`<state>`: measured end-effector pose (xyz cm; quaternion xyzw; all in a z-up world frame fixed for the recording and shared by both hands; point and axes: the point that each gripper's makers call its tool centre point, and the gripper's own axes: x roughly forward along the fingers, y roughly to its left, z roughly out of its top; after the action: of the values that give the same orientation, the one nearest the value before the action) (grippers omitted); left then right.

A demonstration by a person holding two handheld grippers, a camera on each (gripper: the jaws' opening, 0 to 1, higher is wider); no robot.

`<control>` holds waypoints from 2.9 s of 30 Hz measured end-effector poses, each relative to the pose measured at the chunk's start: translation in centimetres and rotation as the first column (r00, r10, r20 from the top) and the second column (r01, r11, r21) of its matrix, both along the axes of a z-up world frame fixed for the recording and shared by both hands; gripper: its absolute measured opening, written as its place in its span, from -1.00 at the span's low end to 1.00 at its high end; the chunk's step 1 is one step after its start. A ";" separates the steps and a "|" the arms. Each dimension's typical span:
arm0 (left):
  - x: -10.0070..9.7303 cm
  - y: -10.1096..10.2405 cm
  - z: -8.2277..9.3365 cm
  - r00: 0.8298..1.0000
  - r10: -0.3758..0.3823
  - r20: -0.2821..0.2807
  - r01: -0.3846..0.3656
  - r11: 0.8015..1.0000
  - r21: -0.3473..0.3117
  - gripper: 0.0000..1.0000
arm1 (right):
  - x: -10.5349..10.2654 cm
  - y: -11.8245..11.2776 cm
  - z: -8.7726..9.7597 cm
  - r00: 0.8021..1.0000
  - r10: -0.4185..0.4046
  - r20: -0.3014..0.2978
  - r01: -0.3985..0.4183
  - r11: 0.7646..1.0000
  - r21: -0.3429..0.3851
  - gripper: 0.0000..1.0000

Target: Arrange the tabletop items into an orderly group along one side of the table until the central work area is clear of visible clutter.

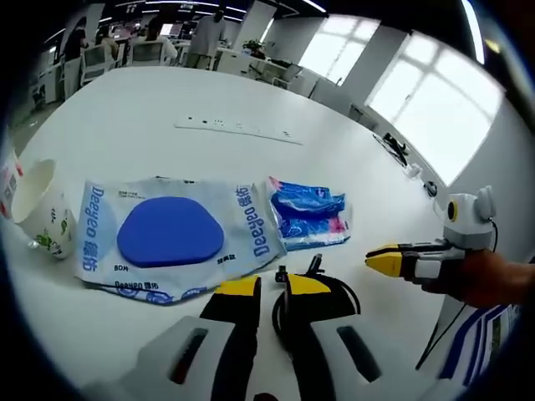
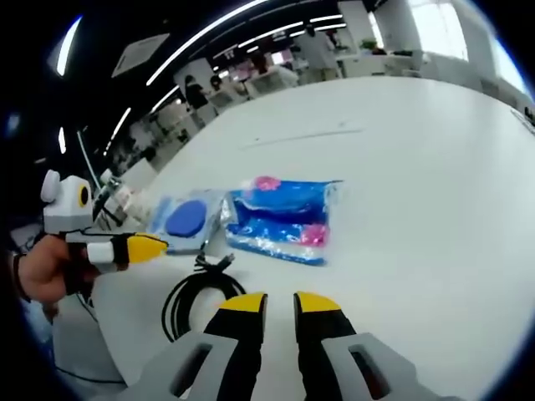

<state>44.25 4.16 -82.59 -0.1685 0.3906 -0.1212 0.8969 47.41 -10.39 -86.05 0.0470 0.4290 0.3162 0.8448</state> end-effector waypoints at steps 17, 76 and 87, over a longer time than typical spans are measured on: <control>4.1 -0.4 0.0 1.000 -0.007 0.017 0.007 1.000 -0.003 -0.81 | 3.8 -2.0 -0.2 0.998 -0.053 0.013 0.053 0.999 -0.007 -0.79; 7.4 -2.8 -2.3 0.986 -0.165 -0.018 0.166 0.983 0.078 -1.00 | 8.1 -1.0 -2.1 1.000 -0.030 0.011 0.030 0.999 -0.013 -0.95; 7.3 -3.0 -2.0 0.988 -0.154 -0.019 0.155 0.986 0.065 -0.89 | 7.6 -1.4 -1.6 0.999 -0.039 0.013 0.039 0.999 -0.023 -0.83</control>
<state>51.58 1.18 -84.55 -0.1086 0.4125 -0.1759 0.8872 55.06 -11.83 -87.60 0.0436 0.4264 0.2948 0.8540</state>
